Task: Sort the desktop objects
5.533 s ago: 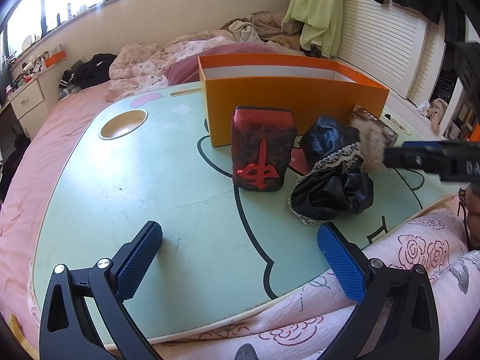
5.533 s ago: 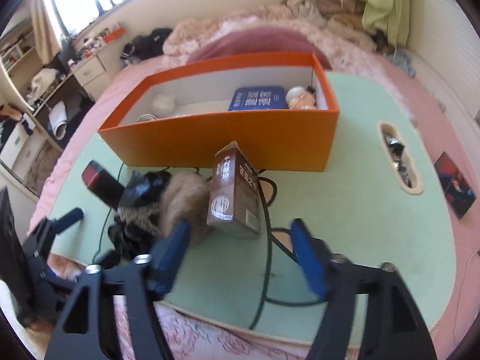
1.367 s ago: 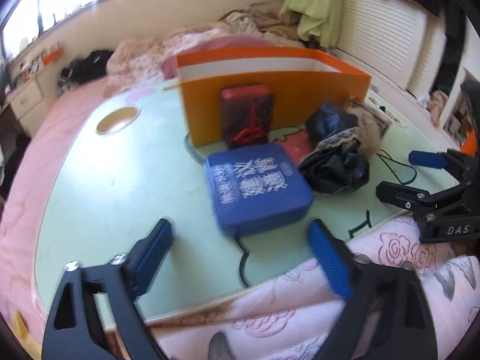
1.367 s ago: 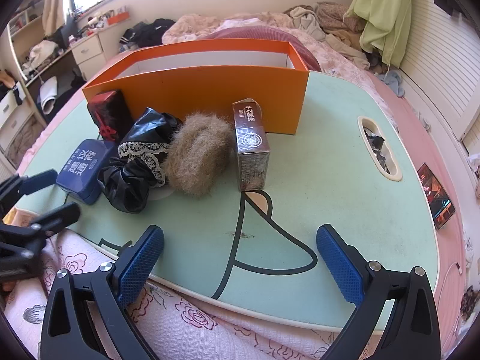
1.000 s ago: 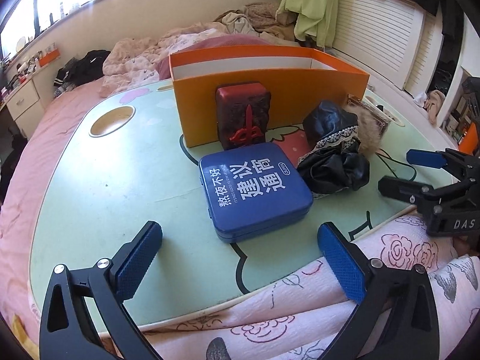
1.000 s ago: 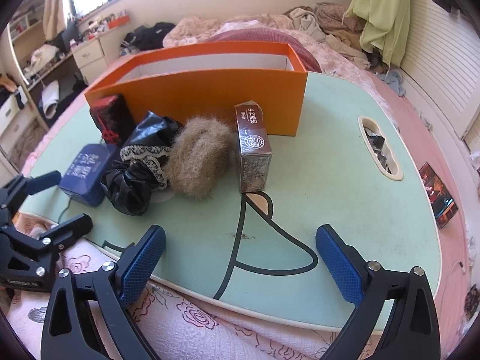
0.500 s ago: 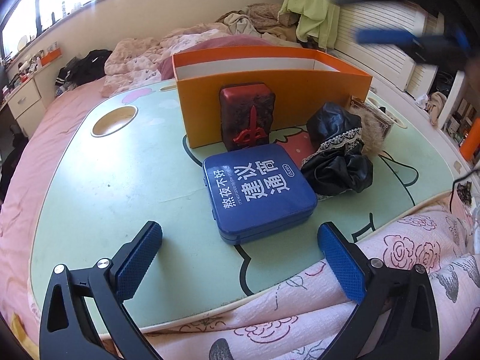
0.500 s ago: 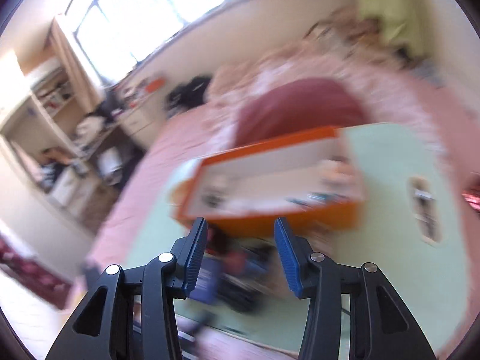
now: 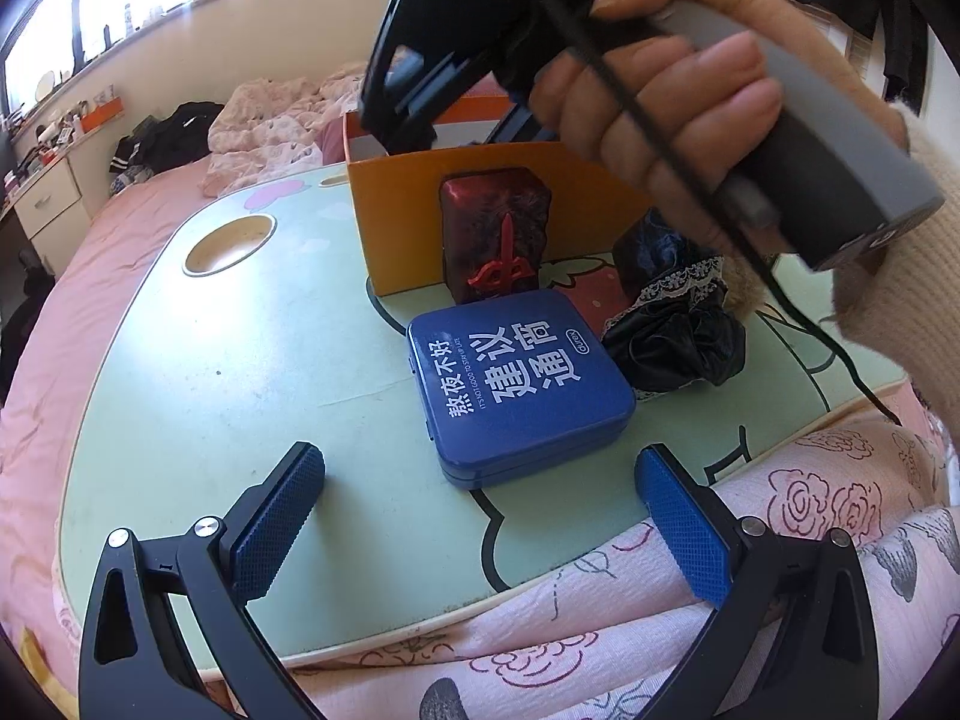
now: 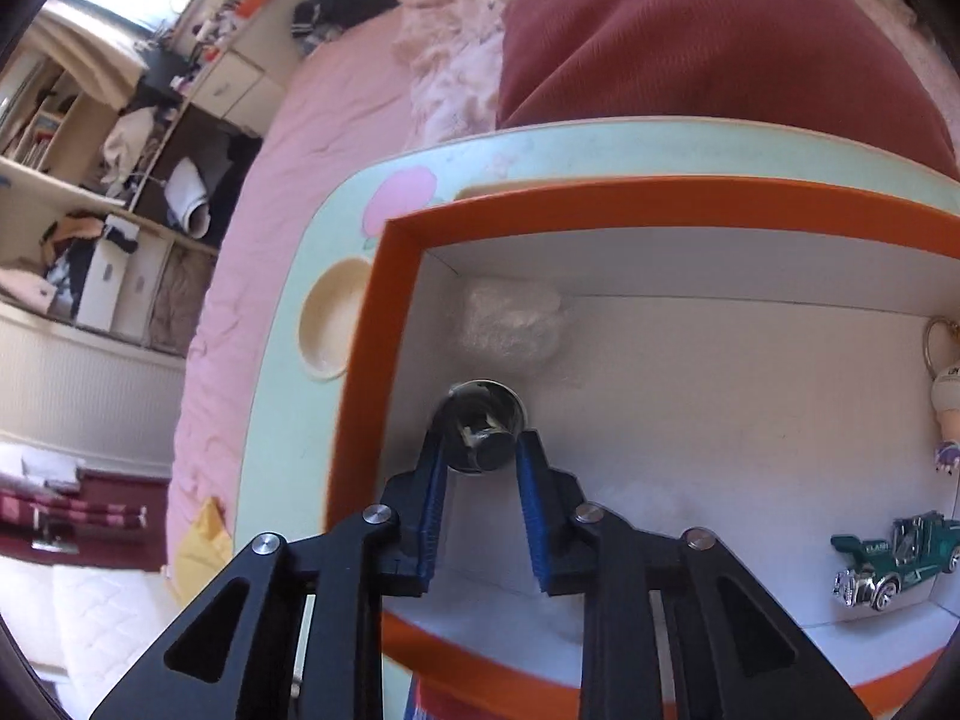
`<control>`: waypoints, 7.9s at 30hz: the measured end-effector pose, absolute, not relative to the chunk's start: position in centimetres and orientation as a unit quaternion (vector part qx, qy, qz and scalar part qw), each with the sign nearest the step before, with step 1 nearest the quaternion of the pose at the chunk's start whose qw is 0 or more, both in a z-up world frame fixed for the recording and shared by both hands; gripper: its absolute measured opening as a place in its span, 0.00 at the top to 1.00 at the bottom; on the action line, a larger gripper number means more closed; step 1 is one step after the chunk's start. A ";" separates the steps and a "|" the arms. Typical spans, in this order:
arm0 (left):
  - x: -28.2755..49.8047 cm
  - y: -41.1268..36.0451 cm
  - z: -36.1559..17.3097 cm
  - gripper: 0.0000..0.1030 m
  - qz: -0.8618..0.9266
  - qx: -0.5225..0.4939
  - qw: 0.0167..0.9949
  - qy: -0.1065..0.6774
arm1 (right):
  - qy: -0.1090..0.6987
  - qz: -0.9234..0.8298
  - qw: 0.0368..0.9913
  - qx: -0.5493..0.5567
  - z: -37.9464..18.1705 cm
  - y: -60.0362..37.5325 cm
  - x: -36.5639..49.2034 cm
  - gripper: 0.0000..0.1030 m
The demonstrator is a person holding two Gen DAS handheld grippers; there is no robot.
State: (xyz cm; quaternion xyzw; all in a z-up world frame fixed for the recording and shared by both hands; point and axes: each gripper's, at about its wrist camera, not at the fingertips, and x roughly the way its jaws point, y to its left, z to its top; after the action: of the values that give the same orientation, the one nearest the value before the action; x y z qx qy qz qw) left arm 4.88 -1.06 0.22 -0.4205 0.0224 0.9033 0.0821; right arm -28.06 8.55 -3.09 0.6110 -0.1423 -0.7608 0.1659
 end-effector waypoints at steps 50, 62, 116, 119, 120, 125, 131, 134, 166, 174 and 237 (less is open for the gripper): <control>5.3 -1.1 0.2 0.00 0.904 -0.421 0.075 0.021 | 0.026 -0.885 0.033 0.464 -5.4 17.7 -4.7 0.01; 5.3 -1.0 0.3 0.00 0.904 -0.421 0.075 0.021 | 0.022 -0.885 0.028 0.464 -5.2 17.6 -4.6 0.00; -17.0 1.8 3.4 0.79 0.822 -0.542 -0.016 0.171 | 0.013 -0.887 0.017 0.461 -3.9 16.8 -4.3 0.00; -17.3 2.6 2.0 0.64 0.808 -0.552 -0.049 0.202 | 0.013 -0.888 0.018 0.459 -3.9 16.8 -4.4 0.00; -17.3 2.9 1.6 0.54 0.805 -0.555 -0.043 0.207 | 0.013 -0.888 0.018 0.459 -3.9 16.9 -4.5 0.00; -16.7 3.7 1.7 0.79 0.804 -0.548 -0.030 0.230 | 0.010 -0.888 0.015 0.459 -4.0 17.0 -4.4 0.00; -15.5 1.8 5.0 1.00 0.827 -0.536 0.023 0.166 | 0.010 -0.888 0.014 0.459 -4.0 17.0 -4.4 0.00; -13.4 1.6 8.0 1.00 0.851 -0.503 0.052 0.143 | 0.009 -0.888 0.014 0.459 -4.0 17.1 -4.4 0.00; 4.5 0.0 1.3 0.15 0.895 -0.441 0.052 0.050 | 0.007 -0.888 0.011 0.459 -3.9 17.2 -4.2 0.00; 3.6 -0.8 0.1 0.00 0.900 -0.431 0.067 0.019 | 0.006 -0.888 0.010 0.461 -4.0 17.0 -4.2 0.00; 3.9 -1.6 0.3 0.00 0.902 -0.426 0.066 0.016 | -0.073 -0.764 0.033 0.641 -2.1 13.9 -25.5 0.61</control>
State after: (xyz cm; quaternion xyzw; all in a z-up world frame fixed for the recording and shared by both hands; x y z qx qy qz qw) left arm 3.89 -1.55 0.33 -0.4265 0.0161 0.9020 0.0657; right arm -25.50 13.93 -2.14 0.6409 -0.0728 -0.7635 0.0325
